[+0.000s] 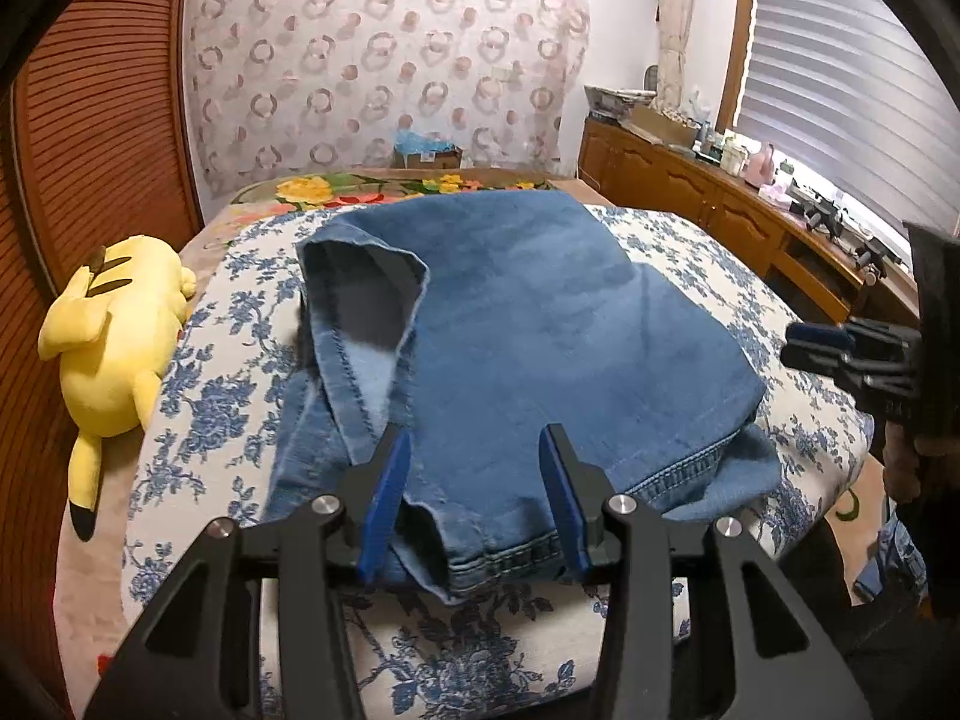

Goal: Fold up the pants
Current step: 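Fold the jeans over and open both tools to release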

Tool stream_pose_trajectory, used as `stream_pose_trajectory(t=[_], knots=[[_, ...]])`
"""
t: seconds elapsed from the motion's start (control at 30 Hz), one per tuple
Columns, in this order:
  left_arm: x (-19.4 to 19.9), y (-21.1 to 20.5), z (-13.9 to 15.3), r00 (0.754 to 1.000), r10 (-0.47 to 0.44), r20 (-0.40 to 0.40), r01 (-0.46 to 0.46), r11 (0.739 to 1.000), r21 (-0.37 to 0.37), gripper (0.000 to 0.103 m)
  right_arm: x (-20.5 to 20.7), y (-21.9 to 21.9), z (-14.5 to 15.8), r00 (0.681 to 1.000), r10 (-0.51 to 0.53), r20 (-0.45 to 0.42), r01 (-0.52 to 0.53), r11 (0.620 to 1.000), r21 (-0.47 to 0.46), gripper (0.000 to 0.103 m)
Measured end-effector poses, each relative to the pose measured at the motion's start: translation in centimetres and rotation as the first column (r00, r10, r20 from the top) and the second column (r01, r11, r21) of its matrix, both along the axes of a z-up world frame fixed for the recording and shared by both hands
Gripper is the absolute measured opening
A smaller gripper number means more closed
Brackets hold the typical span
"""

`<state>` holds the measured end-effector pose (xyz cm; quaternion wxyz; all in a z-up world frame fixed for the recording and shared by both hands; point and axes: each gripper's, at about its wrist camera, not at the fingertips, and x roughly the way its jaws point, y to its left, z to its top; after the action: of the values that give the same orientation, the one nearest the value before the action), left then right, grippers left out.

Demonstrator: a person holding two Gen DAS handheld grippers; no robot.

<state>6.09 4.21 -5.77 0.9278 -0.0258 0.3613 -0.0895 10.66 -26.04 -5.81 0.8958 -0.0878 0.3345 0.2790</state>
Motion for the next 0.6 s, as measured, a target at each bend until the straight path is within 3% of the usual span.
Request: stream_pose_trajectory(t=[0.33, 0.4, 0.47, 0.6], knots=[[0.9, -0.2, -1.9, 0.999, 0.011, -0.051, -0.011, 1.0, 0.006, 0.044, -0.4, 1.6, -3.4, 0.996, 0.022, -0.082, -0.021, 1.0, 0.019, 0.037], [1.1, -0.1, -2.3, 0.998, 0.015, -0.058, -0.015, 1.0, 0.007, 0.044, -0.2, 2.3, -3.6, 0.997, 0.022, -0.076, -0.021, 1.0, 0.015, 0.03], [1.2, 0.1, -2.5, 0.998, 0.02, -0.064, -0.02, 1.0, 0.005, 0.044, -0.2, 2.5, -3.4, 0.997, 0.027, -0.07, -0.025, 0.999, 0.029, 0.016], [1.3, 0.2, -2.8, 0.997, 0.032, -0.065, -0.032, 0.999, 0.004, 0.043, -1.0, 1.9, -2.4, 0.998, 0.033, -0.049, -0.032, 0.999, 0.037, 0.007]])
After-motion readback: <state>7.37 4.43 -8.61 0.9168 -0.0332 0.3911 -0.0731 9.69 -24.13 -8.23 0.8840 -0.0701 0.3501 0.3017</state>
